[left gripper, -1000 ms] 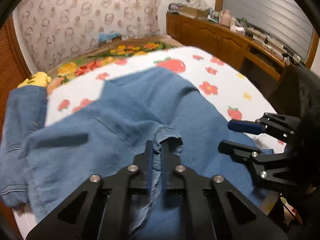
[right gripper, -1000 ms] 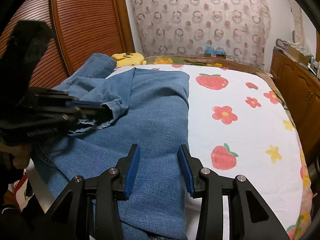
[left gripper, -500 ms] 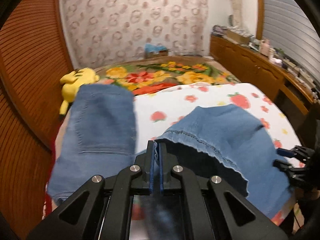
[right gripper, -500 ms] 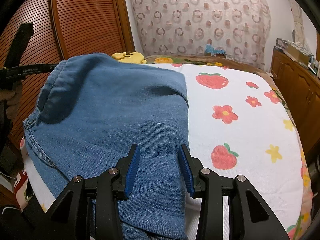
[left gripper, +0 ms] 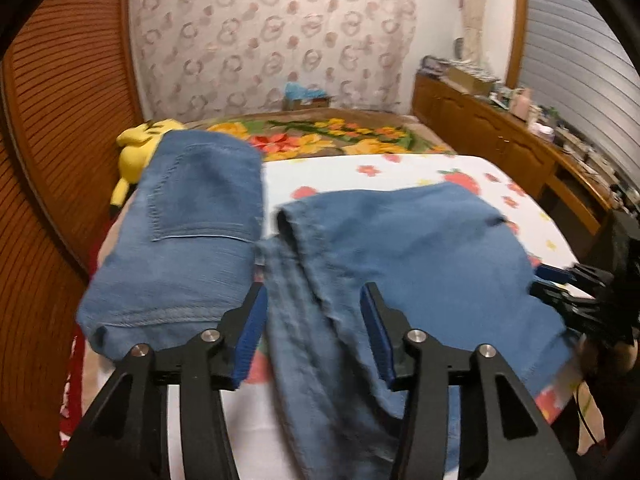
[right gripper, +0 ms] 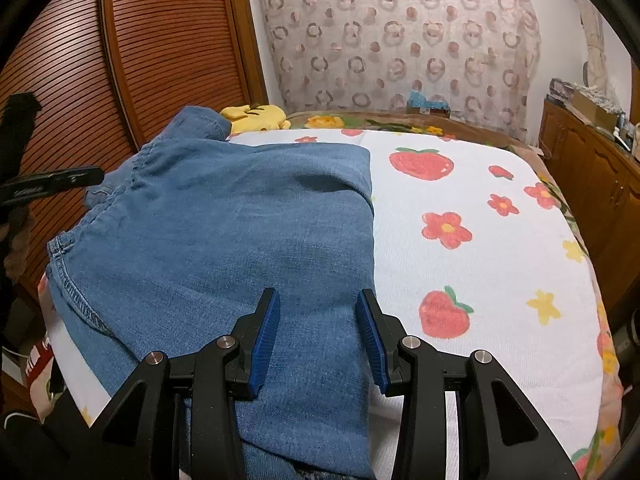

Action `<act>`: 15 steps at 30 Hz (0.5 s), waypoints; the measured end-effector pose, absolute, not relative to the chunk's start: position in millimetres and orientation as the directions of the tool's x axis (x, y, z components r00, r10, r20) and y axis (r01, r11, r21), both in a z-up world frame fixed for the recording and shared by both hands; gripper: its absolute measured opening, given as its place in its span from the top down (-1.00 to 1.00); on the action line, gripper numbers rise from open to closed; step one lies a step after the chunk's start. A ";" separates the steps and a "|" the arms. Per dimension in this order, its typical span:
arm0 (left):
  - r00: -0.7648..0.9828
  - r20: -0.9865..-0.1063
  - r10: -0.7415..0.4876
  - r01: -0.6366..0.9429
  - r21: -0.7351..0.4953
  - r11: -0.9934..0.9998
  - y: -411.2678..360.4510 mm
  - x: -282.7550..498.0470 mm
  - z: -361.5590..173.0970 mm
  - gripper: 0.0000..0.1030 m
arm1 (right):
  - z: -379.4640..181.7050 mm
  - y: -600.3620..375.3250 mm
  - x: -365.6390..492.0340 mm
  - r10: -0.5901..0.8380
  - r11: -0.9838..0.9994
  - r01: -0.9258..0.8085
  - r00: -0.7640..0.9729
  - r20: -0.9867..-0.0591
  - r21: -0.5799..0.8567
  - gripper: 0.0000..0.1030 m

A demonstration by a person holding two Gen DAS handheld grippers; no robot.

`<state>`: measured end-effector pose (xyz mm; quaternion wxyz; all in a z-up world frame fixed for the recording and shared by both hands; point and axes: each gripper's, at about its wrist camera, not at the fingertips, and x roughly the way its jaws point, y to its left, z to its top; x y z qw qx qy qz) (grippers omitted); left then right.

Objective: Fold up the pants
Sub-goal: 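Lay the jeans edge flat and open the left gripper, then grasp the jeans leg end with the right gripper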

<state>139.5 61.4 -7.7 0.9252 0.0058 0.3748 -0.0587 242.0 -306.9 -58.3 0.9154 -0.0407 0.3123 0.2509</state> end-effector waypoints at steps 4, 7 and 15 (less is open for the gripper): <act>0.720 -0.678 -0.148 0.165 -0.040 0.985 36.6 128.1 -6.3 -0.45 | -56.1 -309.4 239.0 0.435 0.868 -0.490 0.676 -0.594 0.079 0.19; 0.724 -0.668 -0.170 0.189 -0.044 0.981 25.4 120.2 -5.0 -0.49 | -54.2 -312.6 236.5 0.431 0.872 -0.482 0.677 -0.597 0.082 0.11; 0.722 -0.668 -0.181 0.227 -0.020 0.974 -13.0 101.7 -11.1 -0.49 | -46.7 -327.8 218.3 0.421 0.878 -0.472 0.679 -0.601 0.082 0.06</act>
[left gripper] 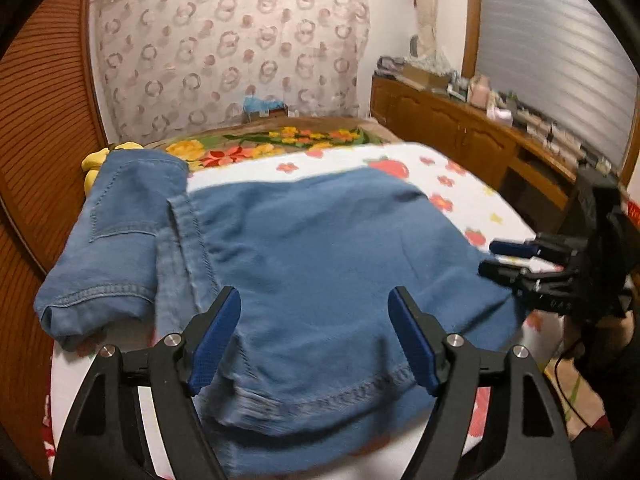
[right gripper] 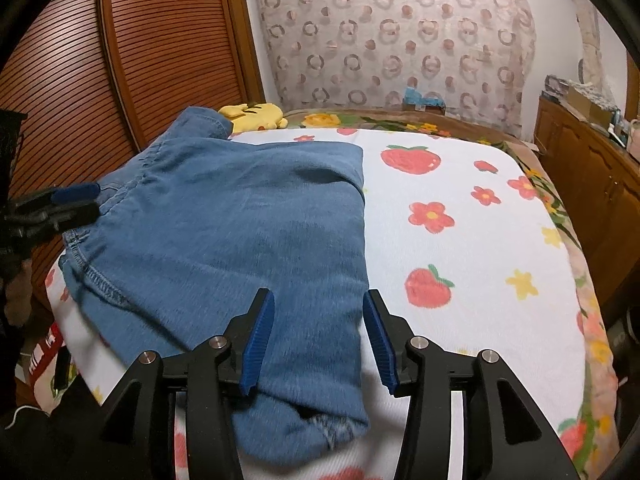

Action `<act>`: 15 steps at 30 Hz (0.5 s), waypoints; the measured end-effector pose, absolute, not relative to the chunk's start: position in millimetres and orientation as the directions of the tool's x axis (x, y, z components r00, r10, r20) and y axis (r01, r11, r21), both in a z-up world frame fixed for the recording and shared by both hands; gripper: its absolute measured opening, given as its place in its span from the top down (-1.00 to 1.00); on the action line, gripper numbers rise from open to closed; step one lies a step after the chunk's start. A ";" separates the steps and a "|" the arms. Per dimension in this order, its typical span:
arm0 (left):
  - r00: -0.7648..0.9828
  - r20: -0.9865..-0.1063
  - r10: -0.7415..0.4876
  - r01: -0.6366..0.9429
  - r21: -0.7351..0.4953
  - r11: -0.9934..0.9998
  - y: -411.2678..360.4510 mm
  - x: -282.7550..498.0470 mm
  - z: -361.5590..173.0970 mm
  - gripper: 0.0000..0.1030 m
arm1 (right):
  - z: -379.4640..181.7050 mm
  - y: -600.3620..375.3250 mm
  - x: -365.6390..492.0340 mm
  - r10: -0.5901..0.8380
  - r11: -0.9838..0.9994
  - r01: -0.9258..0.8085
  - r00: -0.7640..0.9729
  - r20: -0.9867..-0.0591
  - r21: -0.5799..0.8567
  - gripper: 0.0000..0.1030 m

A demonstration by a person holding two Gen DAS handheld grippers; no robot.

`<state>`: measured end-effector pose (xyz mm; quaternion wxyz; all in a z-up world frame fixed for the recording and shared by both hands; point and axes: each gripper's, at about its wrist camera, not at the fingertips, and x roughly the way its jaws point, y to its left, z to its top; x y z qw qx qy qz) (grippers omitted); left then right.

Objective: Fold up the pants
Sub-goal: 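Grasp the jeans leg end with the right gripper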

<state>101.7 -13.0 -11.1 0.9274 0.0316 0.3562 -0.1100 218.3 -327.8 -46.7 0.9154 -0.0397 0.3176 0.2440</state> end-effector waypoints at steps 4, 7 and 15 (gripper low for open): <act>0.709 -0.679 -0.190 0.253 -0.007 0.968 -31.3 95.0 -18.9 -0.49 | -43.6 -331.1 204.9 0.413 0.879 -0.474 0.692 -0.593 0.059 -0.05; 0.700 -0.691 -0.182 0.249 -0.002 0.968 -34.1 94.6 -26.4 -0.49 | -43.7 -336.1 198.7 0.415 0.881 -0.467 0.690 -0.593 0.073 -0.12; 0.689 -0.704 -0.175 0.238 -0.008 0.971 -33.9 94.8 -49.1 -0.49 | -52.9 -342.7 199.9 0.415 0.883 -0.459 0.669 -0.617 0.096 -0.16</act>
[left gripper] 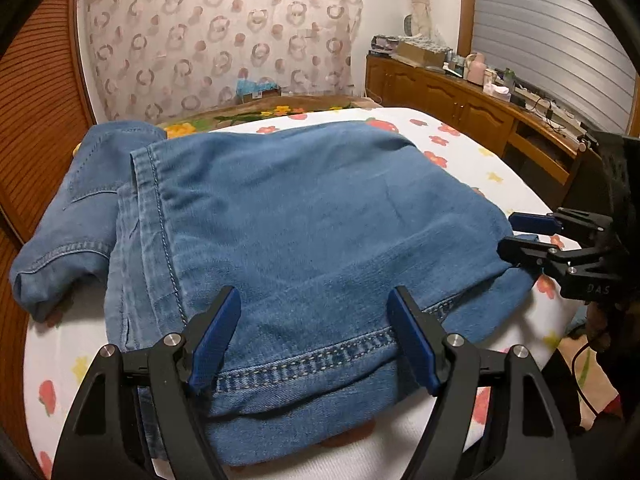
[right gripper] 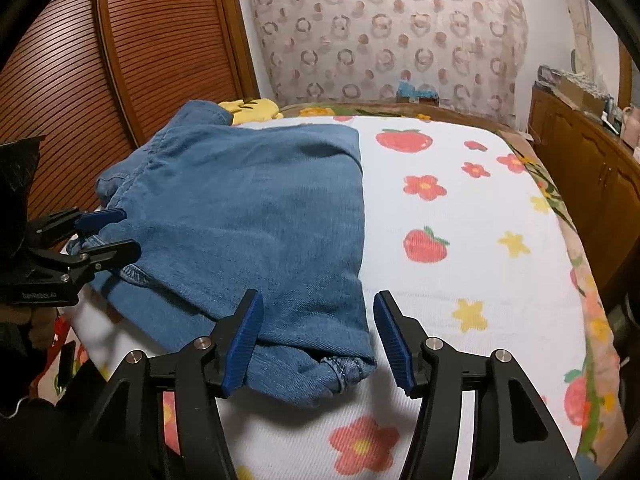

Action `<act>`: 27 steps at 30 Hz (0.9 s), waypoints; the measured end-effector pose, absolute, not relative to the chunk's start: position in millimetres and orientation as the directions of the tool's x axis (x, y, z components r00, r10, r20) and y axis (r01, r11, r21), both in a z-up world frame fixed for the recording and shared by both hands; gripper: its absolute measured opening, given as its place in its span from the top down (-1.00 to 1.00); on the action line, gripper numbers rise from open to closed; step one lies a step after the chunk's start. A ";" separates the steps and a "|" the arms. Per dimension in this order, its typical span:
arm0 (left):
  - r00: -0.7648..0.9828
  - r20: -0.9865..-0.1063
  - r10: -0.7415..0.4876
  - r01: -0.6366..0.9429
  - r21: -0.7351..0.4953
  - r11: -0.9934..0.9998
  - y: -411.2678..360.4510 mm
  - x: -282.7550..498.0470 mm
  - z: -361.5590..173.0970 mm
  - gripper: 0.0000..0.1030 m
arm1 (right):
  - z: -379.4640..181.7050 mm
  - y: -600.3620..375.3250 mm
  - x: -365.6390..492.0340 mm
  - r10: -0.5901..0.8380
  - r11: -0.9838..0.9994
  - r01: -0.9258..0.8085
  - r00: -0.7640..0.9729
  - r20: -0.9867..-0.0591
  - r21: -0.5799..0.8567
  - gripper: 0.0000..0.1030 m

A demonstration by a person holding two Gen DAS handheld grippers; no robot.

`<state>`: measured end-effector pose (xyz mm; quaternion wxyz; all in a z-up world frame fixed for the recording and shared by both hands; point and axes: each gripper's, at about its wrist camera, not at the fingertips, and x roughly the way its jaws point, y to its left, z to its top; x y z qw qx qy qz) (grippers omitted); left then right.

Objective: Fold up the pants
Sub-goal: 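Grasp the jeans leg end with the right gripper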

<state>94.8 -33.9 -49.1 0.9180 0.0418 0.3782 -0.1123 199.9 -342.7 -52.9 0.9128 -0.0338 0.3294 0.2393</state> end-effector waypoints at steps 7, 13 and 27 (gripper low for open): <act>0.695 -0.695 -0.185 0.241 -0.017 0.970 -31.0 92.2 -56.2 -0.49 | -63.1 -343.1 208.1 0.419 0.885 -0.450 0.652 -0.632 0.121 -0.18; 0.701 -0.689 -0.186 0.239 -0.019 0.971 -31.0 89.6 -58.7 -0.50 | -64.5 -346.0 207.4 0.416 0.891 -0.434 0.662 -0.624 0.134 -0.18; 0.708 -0.678 -0.197 0.238 -0.033 0.971 -28.6 89.7 -57.2 -0.50 | -53.4 -341.9 200.0 0.484 0.863 -0.462 0.645 -0.592 0.203 0.64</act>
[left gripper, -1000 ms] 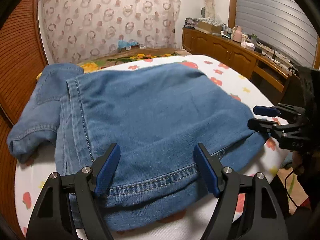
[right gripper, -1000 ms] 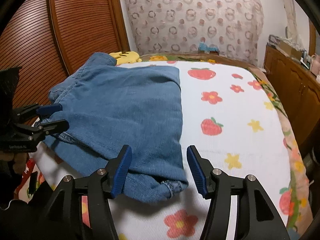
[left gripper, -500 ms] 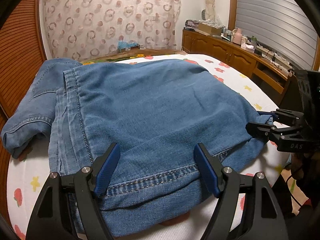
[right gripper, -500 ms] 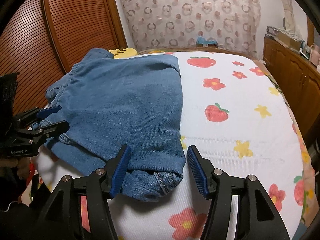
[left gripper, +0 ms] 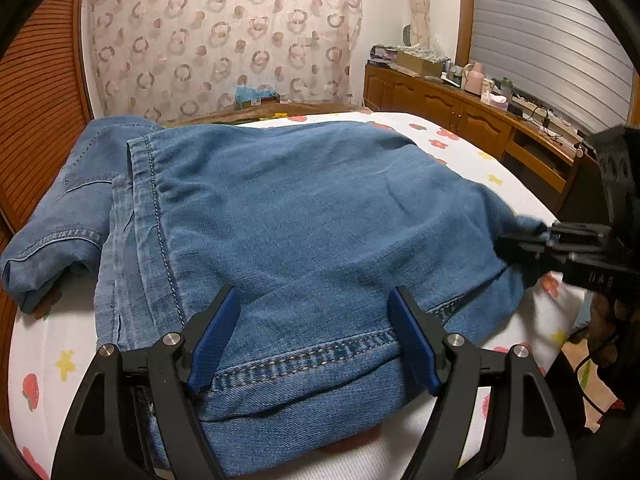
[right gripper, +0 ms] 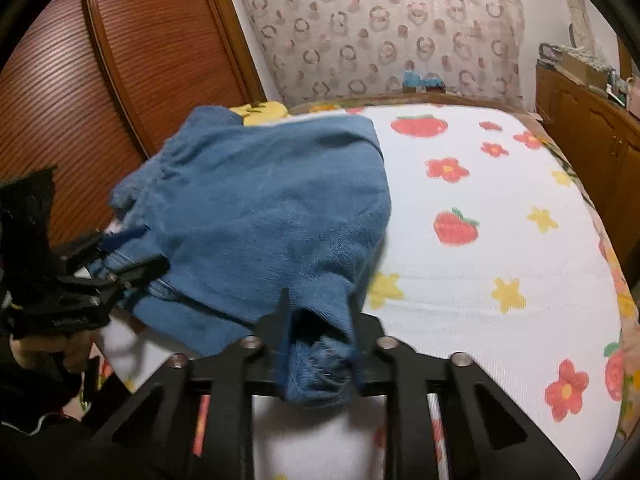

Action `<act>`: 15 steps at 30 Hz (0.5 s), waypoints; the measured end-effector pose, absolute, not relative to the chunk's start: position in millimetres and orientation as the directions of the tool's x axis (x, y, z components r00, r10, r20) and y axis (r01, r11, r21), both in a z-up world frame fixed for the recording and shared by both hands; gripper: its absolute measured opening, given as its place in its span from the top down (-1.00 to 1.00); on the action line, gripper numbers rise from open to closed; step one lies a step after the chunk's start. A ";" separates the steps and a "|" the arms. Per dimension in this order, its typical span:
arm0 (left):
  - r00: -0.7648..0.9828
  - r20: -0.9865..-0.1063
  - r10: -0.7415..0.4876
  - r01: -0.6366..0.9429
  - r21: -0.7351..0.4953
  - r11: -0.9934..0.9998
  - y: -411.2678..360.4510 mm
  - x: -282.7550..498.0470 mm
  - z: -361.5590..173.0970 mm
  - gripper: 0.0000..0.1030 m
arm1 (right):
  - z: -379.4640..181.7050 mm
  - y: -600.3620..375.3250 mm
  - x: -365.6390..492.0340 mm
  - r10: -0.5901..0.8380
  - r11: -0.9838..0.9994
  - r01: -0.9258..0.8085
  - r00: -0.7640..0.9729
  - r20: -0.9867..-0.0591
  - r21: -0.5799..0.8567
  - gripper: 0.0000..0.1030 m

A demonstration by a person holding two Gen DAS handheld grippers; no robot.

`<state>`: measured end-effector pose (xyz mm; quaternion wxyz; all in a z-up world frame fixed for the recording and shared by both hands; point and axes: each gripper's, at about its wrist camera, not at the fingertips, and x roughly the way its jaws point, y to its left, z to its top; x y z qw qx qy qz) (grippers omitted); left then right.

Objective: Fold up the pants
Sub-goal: 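Grasp the jeans leg end with the right gripper, then lift the jeans leg with the right gripper and fold it over the waist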

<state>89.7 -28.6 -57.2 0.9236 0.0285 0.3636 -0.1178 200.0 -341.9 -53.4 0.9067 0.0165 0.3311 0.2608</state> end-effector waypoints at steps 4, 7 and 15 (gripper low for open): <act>0.701 -0.677 -0.223 0.231 -0.079 0.970 -21.0 87.0 -45.9 -0.48 | -23.2 -335.9 195.4 0.494 0.860 -0.476 0.693 -0.525 0.182 0.70; 0.721 -0.654 -0.229 0.219 -0.098 0.971 -7.9 78.3 -27.9 -0.48 | 4.0 -329.2 194.7 0.515 0.850 -0.498 0.713 -0.476 0.175 0.70; 0.789 -0.591 -0.170 0.141 -0.095 0.985 49.0 50.5 9.2 -0.48 | 49.7 -278.3 194.6 0.572 0.806 -0.579 0.709 -0.413 0.122 0.71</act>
